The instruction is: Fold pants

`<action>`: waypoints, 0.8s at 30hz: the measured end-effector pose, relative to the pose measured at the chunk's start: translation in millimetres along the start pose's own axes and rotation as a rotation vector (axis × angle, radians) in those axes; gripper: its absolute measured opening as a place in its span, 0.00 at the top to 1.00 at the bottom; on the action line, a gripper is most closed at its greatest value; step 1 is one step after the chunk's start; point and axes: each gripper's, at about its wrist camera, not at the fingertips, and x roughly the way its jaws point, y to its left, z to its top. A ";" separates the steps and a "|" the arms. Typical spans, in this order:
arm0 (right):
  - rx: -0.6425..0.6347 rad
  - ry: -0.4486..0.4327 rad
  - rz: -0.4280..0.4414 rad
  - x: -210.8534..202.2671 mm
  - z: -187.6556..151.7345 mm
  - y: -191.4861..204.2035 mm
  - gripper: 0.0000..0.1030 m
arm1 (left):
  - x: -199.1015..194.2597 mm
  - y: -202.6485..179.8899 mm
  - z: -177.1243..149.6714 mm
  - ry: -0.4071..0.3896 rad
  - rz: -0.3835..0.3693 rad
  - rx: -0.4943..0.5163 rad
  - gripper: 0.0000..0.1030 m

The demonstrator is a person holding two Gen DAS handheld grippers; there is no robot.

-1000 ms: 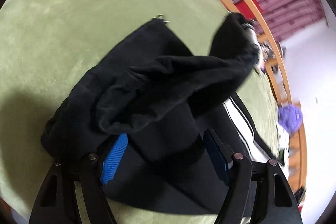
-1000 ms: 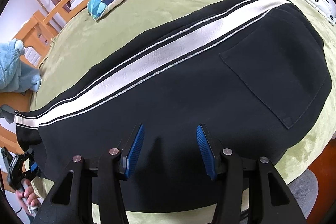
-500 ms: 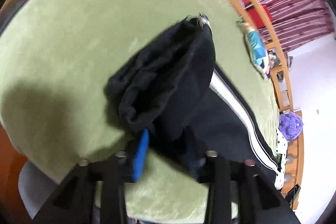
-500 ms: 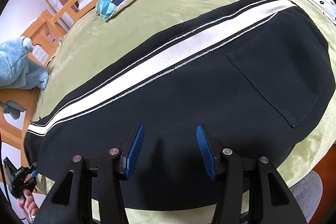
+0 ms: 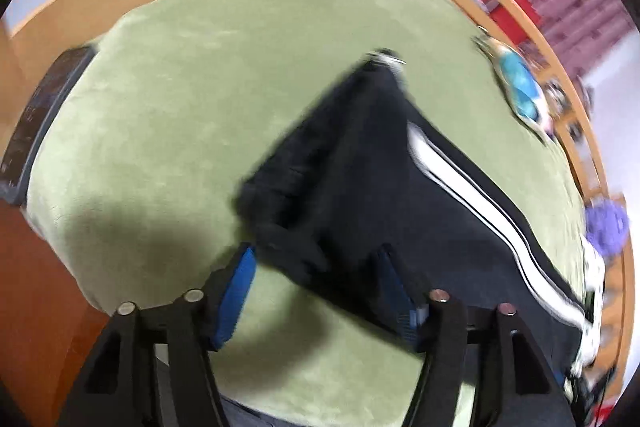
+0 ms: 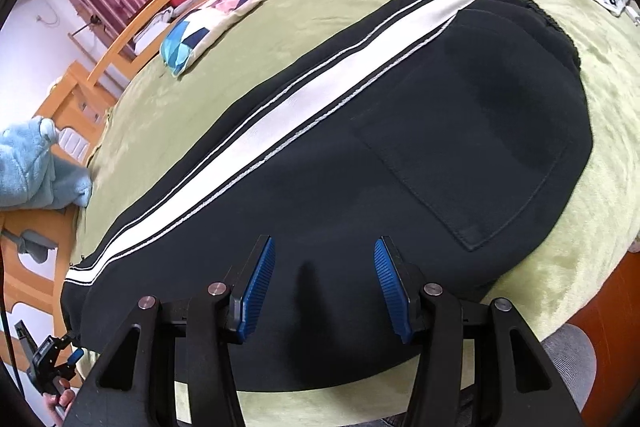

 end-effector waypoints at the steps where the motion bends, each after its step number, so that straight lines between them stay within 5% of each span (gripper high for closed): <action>1: -0.004 -0.001 -0.010 0.2 0.4 1.2 0.50 | 4.3 6.5 2.7 0.000 -0.038 -0.033 0.51; 2: -0.006 -0.001 -0.019 0.4 -0.1 3.0 0.50 | 9.0 13.4 4.8 0.006 -0.073 -0.046 0.66; 5: -0.009 0.008 -0.033 4.4 -1.1 10.5 0.50 | 12.1 16.5 11.6 0.008 -0.153 -0.049 0.81; 11: -0.065 0.029 -0.045 14.2 -2.6 39.9 0.50 | 12.5 37.6 16.7 0.034 -0.317 -0.099 0.80; 24: -0.100 0.038 -0.051 10.8 -9.1 55.7 0.50 | 6.5 60.0 15.0 0.036 -0.367 -0.145 0.74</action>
